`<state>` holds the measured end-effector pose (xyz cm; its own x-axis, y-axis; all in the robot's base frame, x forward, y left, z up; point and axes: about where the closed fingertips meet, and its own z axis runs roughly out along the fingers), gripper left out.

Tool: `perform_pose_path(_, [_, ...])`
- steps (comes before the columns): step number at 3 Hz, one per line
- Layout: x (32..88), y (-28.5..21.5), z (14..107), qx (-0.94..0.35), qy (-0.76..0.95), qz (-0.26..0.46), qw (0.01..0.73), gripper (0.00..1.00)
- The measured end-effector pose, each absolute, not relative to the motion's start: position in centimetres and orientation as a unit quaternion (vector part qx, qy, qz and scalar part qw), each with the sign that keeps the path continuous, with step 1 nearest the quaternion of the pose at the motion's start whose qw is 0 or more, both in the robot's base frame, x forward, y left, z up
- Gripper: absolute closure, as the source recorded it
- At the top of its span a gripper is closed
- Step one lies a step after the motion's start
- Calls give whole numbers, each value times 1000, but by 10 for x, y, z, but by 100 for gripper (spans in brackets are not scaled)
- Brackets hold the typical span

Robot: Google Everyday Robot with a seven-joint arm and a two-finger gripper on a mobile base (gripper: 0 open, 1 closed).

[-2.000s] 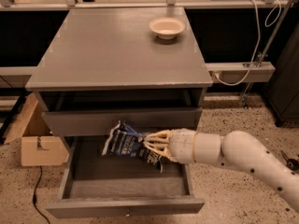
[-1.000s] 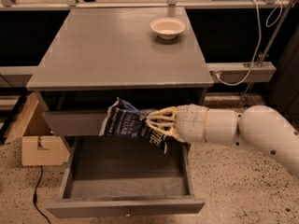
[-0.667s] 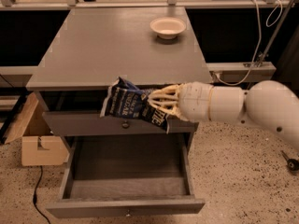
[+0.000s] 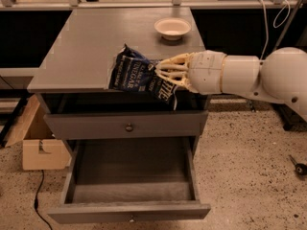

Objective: Pick blue chip bag from middle drawer and place on counter

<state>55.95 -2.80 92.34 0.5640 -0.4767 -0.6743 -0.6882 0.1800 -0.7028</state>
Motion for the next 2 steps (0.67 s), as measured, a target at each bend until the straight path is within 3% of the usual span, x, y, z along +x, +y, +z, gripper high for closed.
perform_pose_path(1, [582, -25, 931, -645, 464, 77, 602, 100])
perform_pose_path(2, [638, -21, 953, -653, 473, 53, 589, 100])
